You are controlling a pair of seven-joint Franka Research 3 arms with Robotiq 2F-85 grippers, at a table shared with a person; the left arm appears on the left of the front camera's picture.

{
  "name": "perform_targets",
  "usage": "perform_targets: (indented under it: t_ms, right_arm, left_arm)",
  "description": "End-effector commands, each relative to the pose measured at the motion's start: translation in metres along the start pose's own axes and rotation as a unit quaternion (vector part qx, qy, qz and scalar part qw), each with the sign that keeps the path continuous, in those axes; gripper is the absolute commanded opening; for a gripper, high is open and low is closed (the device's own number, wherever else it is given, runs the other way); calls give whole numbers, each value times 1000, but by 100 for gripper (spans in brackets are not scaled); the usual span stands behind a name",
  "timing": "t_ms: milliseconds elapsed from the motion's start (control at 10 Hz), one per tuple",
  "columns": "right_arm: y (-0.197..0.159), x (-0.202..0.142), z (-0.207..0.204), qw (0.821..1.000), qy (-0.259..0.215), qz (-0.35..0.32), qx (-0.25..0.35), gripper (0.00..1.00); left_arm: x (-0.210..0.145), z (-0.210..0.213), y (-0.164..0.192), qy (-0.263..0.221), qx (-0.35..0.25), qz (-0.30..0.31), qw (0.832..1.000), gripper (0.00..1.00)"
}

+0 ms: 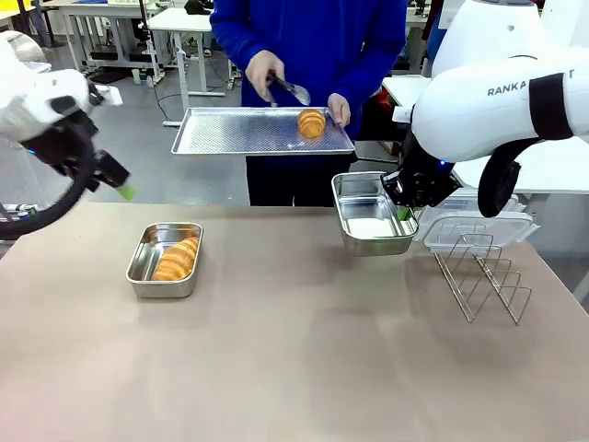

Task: Place the bread in airtight containers.
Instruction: Once an object is inside an Airtight Container , place the container in the center of the table.

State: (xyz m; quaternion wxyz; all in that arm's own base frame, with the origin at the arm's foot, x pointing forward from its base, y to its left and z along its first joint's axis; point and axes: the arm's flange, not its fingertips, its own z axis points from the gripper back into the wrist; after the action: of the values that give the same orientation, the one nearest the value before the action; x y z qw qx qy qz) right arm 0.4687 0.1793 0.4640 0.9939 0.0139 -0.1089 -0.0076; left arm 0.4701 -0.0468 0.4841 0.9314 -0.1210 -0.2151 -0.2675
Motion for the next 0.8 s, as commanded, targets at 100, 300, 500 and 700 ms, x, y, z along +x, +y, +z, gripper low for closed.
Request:
perform_targets:
  t_ms: [100, 300, 500, 700]
  right_arm:
    - [1, 1, 4, 1000, -7, -8, -5, 0]
    - [1, 1, 4, 1000, -7, -8, -5, 0]
    - [1, 1, 4, 1000, -7, -8, -5, 0]
    - [1, 1, 4, 1000, -7, -8, -5, 0]
  left_arm:
    - [-54, 49, 32, -55, -92, -183, 977, 100]
    - [-82, 65, 45, -106, -103, -276, 950, 100]
    - [-111, 65, 56, -185, -111, -353, 910, 100]
    - [-128, 60, 64, -249, -118, -380, 883, 100]
